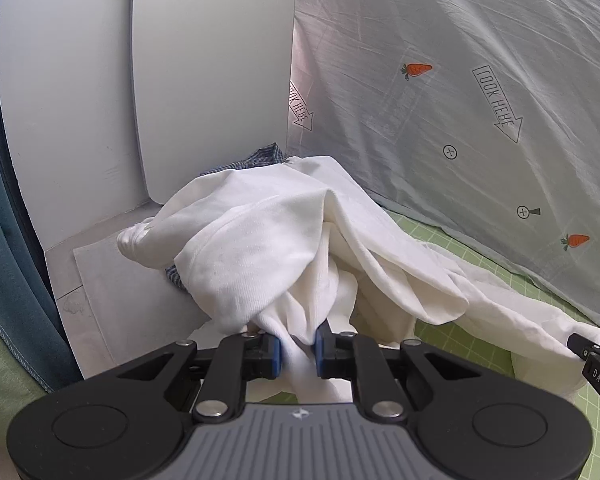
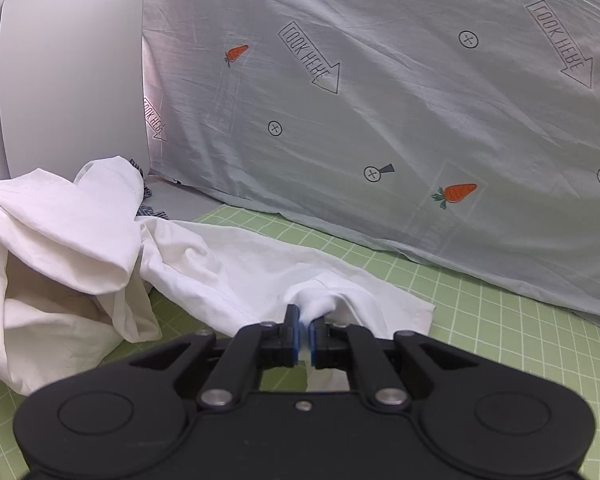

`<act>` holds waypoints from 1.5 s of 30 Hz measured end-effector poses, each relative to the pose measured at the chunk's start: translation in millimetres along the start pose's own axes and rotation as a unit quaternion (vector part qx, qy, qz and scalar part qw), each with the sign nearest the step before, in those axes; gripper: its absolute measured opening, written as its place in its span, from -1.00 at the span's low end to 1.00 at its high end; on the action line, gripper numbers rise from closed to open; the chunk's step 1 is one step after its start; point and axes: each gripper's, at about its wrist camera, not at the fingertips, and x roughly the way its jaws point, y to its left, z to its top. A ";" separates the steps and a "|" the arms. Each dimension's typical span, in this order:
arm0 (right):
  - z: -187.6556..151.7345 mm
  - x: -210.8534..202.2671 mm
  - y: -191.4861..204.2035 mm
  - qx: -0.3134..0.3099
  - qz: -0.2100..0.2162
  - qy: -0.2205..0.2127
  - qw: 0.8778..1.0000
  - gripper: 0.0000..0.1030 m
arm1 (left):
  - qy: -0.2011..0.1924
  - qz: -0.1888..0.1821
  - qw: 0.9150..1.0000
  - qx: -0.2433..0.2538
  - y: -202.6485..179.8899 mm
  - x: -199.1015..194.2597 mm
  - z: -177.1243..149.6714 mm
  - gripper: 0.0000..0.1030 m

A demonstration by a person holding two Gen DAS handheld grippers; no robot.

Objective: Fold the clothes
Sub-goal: 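Lift the white shirt with both grippers and pull it out across the mat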

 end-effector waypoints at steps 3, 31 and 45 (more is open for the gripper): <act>-10.2 -16.8 -23.0 0.006 -0.013 -0.002 1.000 -0.90 | 0.003 -0.010 1.000 0.010 -15.7 -12.9 -15.7 -0.68; -124.0 -171.8 -241.8 0.113 -0.224 0.037 0.967 -0.90 | 0.089 -0.222 0.959 0.149 -222.0 -76.8 -100.1 -0.67; -117.2 -146.7 -198.0 0.163 -0.221 0.092 0.957 -0.08 | 0.126 -0.262 0.948 0.132 -166.0 -71.6 -56.6 -0.33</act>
